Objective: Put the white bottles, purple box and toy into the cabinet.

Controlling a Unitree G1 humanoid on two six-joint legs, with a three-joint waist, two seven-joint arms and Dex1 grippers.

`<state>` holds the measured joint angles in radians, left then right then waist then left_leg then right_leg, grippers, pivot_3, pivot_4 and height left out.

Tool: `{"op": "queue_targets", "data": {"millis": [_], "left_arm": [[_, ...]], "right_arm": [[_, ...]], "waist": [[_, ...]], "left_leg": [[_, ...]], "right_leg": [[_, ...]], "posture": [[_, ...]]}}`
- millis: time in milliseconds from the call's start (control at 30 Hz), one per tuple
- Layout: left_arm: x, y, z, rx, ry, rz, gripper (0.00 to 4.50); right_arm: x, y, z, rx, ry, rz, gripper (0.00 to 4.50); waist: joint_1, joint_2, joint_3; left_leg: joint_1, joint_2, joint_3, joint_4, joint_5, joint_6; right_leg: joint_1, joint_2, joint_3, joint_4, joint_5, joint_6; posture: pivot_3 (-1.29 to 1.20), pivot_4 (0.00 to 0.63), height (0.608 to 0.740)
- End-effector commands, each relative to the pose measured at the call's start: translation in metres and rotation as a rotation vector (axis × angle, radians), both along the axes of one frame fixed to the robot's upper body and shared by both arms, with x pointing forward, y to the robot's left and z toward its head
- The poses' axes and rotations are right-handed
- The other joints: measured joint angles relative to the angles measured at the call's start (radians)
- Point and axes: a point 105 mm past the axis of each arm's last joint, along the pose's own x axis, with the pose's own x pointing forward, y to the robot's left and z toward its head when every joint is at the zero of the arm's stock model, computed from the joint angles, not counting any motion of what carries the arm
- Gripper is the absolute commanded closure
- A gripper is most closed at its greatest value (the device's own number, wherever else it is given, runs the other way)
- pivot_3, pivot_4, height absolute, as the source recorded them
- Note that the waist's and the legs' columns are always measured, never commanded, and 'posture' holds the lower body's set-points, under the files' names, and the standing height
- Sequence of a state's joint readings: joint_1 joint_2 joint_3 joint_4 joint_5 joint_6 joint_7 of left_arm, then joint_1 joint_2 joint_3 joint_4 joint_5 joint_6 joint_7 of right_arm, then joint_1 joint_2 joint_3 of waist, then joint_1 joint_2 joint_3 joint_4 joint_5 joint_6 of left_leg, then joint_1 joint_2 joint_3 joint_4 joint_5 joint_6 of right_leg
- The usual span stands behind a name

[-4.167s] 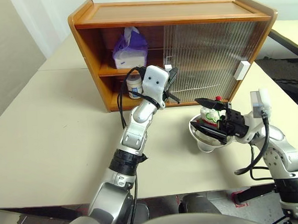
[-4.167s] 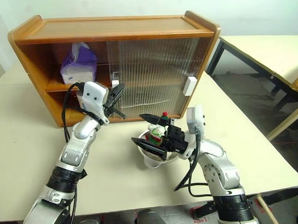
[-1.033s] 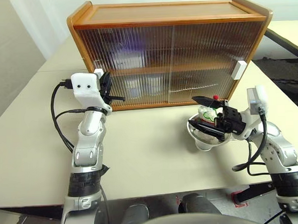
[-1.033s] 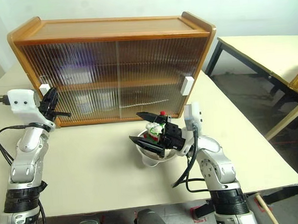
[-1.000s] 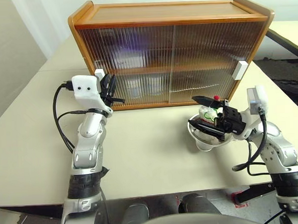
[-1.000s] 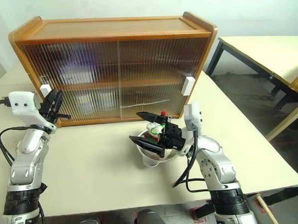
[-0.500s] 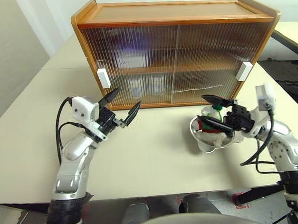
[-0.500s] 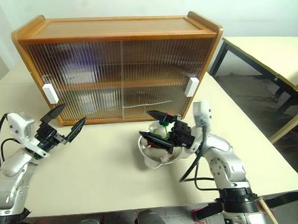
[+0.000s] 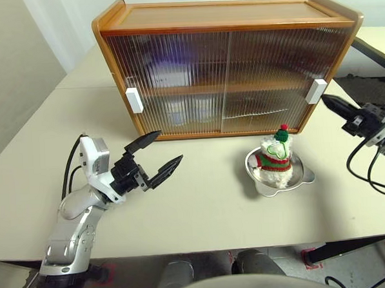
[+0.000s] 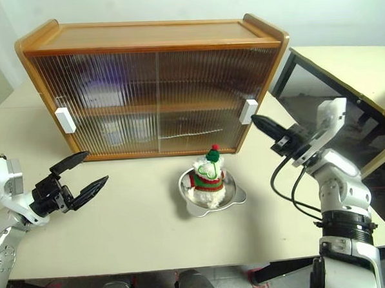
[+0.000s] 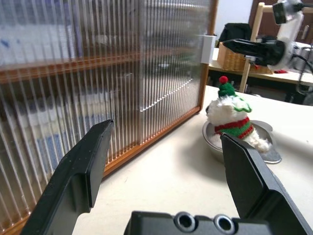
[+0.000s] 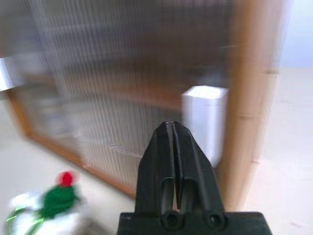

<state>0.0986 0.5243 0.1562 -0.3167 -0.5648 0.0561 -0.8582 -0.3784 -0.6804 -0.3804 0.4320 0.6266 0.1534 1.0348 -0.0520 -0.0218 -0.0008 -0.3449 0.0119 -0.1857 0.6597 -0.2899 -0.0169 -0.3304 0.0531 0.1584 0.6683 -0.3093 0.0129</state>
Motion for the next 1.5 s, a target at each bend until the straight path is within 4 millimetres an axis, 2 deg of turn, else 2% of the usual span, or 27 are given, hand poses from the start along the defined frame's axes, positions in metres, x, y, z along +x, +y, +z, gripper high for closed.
{"op": "queue_targets", "data": {"millis": [33,100,267,667,1033,1500], "left_arm": [[-0.001,-0.004,0.009,-0.023,-0.007,-0.009,0.0],[-0.001,-0.005,0.01,-0.029,-0.006,-0.01,0.0],[0.002,-0.01,0.023,-0.073,-0.054,-0.019,0.0],[0.004,-0.013,0.018,-0.081,-0.033,-0.021,0.0],[0.004,-0.011,0.014,-0.075,-0.033,-0.014,0.0],[0.004,-0.013,0.006,-0.074,-0.016,-0.024,0.0]], "right_arm": [[0.008,-0.018,0.008,0.023,-0.021,-0.121,4.46],[0.01,-0.022,0.008,0.021,-0.023,-0.151,4.46],[0.014,-0.01,0.004,0.019,-0.025,-0.158,4.46],[0.018,0.011,-0.008,-0.007,0.012,-0.145,4.46],[0.026,0.03,-0.006,-0.05,0.022,-0.111,4.46],[0.029,0.015,-0.012,-0.128,0.035,-0.196,4.46]], "waist": [[0.0,0.001,0.0],[0.0,0.001,0.0],[-0.001,0.001,0.0],[-0.004,0.002,0.0],[-0.012,0.004,0.001],[-0.012,0.008,0.004]], "left_leg": [[0.0,0.0,0.0,0.0,0.0,0.0],[0.0,0.0,0.0,0.0,0.0,0.0],[0.0,0.0,0.0,0.0,0.0,0.001],[0.0,0.0,0.0,0.001,0.0,0.002],[0.0,0.001,0.0,0.001,-0.001,0.002],[-0.001,0.002,0.0,0.0,-0.001,0.002]], "right_leg": [[0.0,0.0,0.0,0.0,0.0,0.0],[0.0,0.0,0.0,0.0,0.0,0.001],[0.0,0.0,0.0,0.0,0.001,0.002],[0.0,0.0,0.0,0.0,0.002,0.003],[0.0,0.0,0.001,0.0,0.002,0.003],[-0.001,0.0,0.001,-0.001,0.002,0.003]], "posture": [[-0.1,0.0,0.74],[-0.1,0.0,0.74],[-0.11,0.0,0.74],[-0.12,0.003,0.74],[-0.11,0.014,0.74],[-0.11,0.017,0.74]]}}
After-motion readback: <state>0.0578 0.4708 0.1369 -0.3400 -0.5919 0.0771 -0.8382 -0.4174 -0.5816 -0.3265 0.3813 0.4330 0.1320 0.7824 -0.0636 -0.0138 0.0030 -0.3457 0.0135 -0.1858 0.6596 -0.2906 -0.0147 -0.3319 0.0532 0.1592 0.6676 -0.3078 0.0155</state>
